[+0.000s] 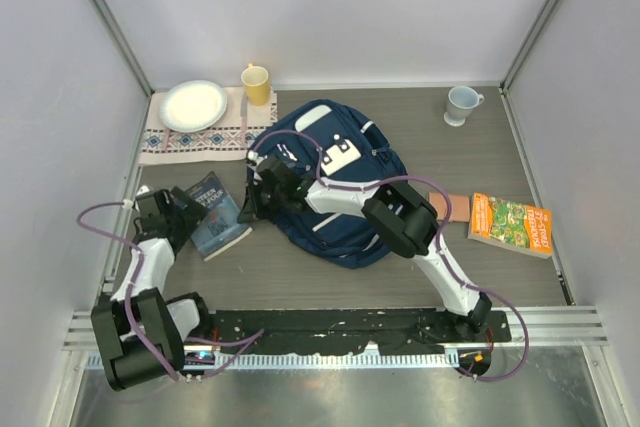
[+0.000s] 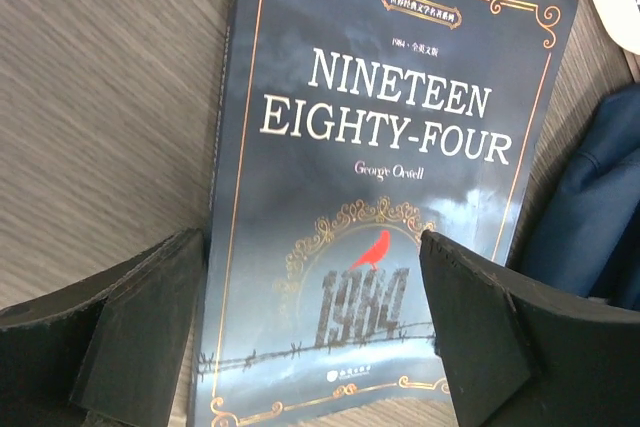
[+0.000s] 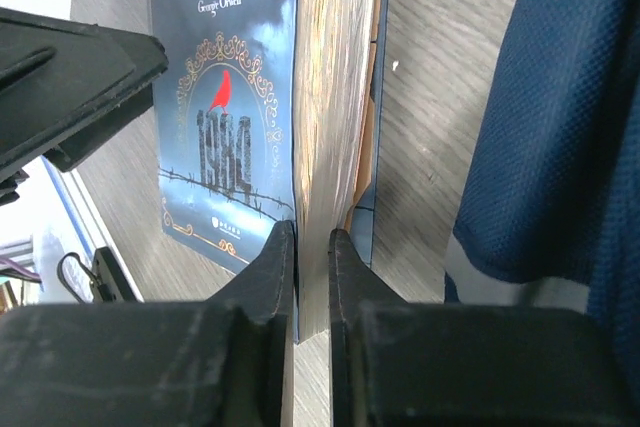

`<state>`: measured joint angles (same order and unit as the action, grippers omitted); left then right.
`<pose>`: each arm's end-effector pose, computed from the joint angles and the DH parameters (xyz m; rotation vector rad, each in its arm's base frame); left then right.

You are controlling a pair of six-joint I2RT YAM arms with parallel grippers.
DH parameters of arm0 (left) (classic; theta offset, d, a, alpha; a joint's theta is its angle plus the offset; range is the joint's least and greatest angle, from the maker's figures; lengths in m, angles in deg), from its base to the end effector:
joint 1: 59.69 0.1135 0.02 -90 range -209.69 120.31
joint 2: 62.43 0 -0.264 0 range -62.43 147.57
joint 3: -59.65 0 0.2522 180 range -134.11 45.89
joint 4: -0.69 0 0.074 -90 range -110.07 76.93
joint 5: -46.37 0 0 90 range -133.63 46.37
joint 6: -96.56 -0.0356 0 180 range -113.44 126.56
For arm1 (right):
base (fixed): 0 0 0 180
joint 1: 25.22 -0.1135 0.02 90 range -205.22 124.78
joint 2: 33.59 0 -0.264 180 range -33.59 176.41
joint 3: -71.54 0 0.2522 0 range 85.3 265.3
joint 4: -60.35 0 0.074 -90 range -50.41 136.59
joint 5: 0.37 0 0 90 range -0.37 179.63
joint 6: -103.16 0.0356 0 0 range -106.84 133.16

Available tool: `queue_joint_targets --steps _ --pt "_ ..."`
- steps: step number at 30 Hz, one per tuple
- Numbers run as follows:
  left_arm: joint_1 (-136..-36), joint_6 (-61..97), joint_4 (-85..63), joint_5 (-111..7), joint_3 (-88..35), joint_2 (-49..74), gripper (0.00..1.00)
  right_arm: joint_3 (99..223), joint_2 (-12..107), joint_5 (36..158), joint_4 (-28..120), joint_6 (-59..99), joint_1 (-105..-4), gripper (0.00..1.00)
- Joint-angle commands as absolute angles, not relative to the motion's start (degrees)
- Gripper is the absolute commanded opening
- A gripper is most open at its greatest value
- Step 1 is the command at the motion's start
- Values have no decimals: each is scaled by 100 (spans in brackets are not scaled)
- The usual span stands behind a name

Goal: Pack the student bag
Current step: Pick up the book from the center of the board.

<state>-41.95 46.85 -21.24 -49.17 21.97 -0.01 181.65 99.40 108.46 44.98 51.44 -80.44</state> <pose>0.1934 0.0583 0.1624 -1.1243 2.1222 -0.3004 0.2854 0.4311 0.1419 -0.5666 2.4408 1.1661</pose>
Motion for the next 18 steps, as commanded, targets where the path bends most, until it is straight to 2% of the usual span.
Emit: queue_joint_targets --steps 1,7,18 --pt "-4238 4962 -2923 -5278 1997 -703 93 17935 9263 10817 5185 5393 -8147 1" --pt "-4238 4937 -3995 -4909 1040 -1242 100 17205 8526 10966 5861 5842 -7997 1" --pt "-4229 4540 -4937 -4609 -201 -1277 100 16616 7356 11203 6390 6193 -7822 1"
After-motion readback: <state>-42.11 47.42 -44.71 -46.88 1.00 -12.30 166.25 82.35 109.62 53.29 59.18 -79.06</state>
